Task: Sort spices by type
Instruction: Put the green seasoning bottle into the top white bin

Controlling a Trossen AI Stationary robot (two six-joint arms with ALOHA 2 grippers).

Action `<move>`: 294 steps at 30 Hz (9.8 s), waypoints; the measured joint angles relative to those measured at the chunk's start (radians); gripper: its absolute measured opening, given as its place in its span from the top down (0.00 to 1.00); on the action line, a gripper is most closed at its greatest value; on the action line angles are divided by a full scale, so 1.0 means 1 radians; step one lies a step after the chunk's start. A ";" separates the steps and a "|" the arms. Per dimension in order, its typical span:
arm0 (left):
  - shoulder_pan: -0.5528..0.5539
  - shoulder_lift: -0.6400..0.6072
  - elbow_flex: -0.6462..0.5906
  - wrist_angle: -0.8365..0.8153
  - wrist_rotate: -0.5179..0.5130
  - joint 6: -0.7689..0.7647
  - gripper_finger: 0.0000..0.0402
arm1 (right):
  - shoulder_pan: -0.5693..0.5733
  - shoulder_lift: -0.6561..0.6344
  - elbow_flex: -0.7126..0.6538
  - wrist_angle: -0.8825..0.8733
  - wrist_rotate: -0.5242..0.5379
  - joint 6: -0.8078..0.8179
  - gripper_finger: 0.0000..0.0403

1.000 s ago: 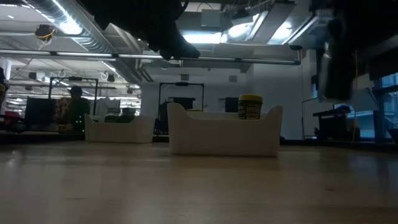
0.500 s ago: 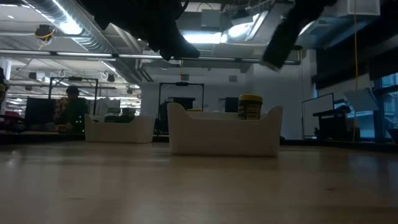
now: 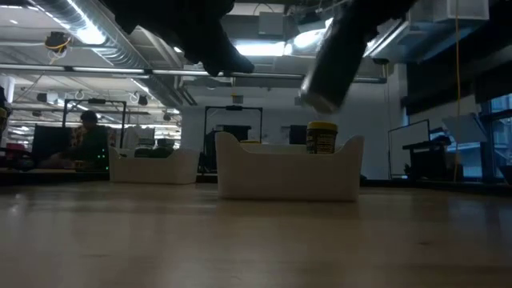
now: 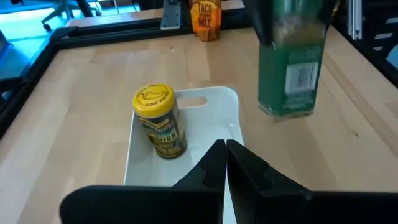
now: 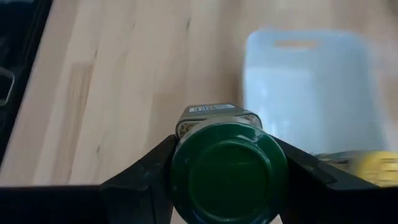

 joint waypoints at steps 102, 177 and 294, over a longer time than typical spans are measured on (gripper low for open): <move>-0.190 0.375 0.385 0.077 -0.097 -0.143 0.23 | 0.000 -0.738 -0.594 0.616 0.327 -0.476 0.34; -0.200 0.471 0.383 0.005 -0.110 -0.304 0.52 | 0.000 -0.736 -0.593 0.556 0.349 -0.474 0.34; 0.690 0.109 -0.221 0.262 -0.444 -0.327 0.49 | 0.000 -0.736 -0.593 0.571 0.349 -0.549 0.34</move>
